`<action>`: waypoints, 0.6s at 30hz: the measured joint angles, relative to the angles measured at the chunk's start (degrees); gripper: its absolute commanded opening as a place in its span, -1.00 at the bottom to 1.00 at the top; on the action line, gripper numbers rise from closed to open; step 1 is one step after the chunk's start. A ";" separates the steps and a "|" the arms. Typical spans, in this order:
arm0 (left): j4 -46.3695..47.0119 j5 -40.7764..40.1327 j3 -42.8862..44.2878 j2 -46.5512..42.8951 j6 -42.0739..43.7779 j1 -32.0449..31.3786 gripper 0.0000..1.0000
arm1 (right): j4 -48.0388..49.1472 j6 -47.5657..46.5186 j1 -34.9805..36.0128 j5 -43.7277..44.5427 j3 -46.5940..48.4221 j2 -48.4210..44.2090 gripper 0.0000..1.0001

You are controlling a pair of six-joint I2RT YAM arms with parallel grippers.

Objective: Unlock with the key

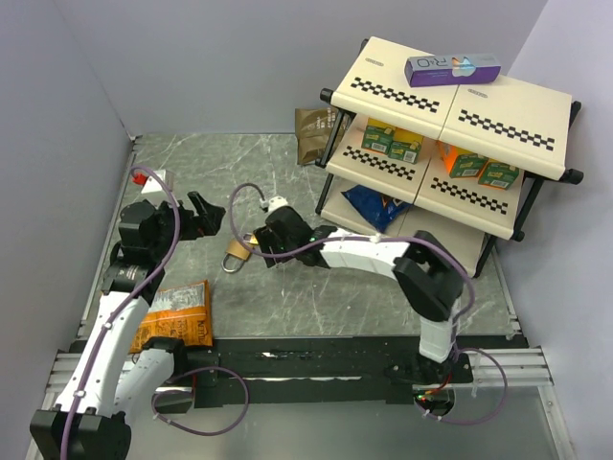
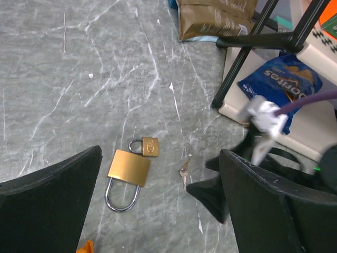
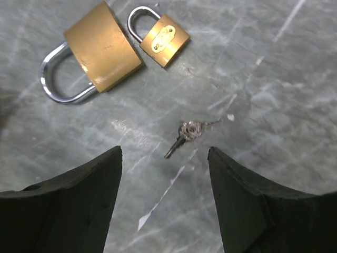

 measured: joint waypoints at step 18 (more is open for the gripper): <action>-0.26 3.04 0.00 2.54 0.02 1.07 0.99 | 1.33 -18.91 -3.37 -9.90 4.11 8.17 0.22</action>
